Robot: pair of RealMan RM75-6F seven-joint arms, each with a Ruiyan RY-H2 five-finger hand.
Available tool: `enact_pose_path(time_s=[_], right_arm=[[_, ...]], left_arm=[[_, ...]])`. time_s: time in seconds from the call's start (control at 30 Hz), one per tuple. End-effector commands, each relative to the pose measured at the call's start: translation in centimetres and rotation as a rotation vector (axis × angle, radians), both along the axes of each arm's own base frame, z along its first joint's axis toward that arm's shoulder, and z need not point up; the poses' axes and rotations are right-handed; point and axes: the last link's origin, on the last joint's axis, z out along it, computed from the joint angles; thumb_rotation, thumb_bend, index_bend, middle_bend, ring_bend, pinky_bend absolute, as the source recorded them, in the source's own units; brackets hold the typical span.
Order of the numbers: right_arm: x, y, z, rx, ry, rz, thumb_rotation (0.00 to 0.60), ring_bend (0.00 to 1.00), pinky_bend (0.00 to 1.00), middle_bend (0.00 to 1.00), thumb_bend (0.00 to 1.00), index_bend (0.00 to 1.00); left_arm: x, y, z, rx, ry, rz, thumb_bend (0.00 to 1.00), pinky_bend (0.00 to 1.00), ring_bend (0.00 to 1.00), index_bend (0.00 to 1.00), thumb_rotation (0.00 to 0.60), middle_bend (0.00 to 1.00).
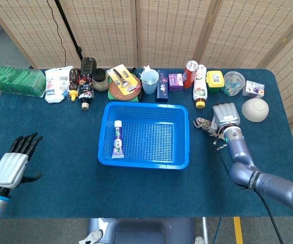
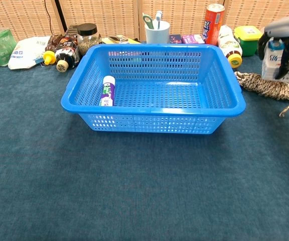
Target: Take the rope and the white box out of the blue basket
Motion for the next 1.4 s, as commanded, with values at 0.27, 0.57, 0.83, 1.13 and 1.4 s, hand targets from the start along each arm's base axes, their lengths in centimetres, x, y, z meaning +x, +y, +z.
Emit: enact_pose_path(time_s=[0.27, 0.57, 0.83, 1.13, 1.4], right_arm=[[0.0, 0.3, -2.0, 0.083, -0.02, -0.013, 0.6, 0.15, 0.33, 0.22, 0.34, 0.31], [-0.5, 0.7, -1.7, 0.122, -0.045, -0.082, 0.6, 0.0, 0.11, 0.0, 0.32, 0.0], [-0.1, 1.7, -0.7, 0.102, -0.051, -0.098, 0.6, 0.0, 0.0, 0.0, 0.0, 0.0], [1.3, 3.9, 2.4, 0.013, -0.086, -0.03, 0.6, 0.0, 0.0, 0.0, 0.0, 0.0], [1.1, 9.1, 5.3, -0.138, -0.164, 0.198, 0.6, 0.0, 0.0, 0.0, 0.0, 0.0]], left_arm=[[0.0, 0.1, 0.0, 0.004, 0.001, 0.005, 0.09, 0.0, 0.0, 0.0, 0.6, 0.0], [0.0, 0.1, 0.0, 0.001, 0.003, 0.003, 0.09, 0.0, 0.0, 0.0, 0.6, 0.0], [0.1, -0.1, 0.1, 0.004, -0.001, -0.002, 0.09, 0.0, 0.0, 0.0, 0.6, 0.0], [0.0, -0.4, 0.5, 0.012, -0.016, -0.009, 0.09, 0.0, 0.0, 0.0, 0.6, 0.0], [-0.8, -1.5, 1.2, 0.045, -0.021, 0.014, 0.09, 0.0, 0.0, 0.0, 0.6, 0.0]])
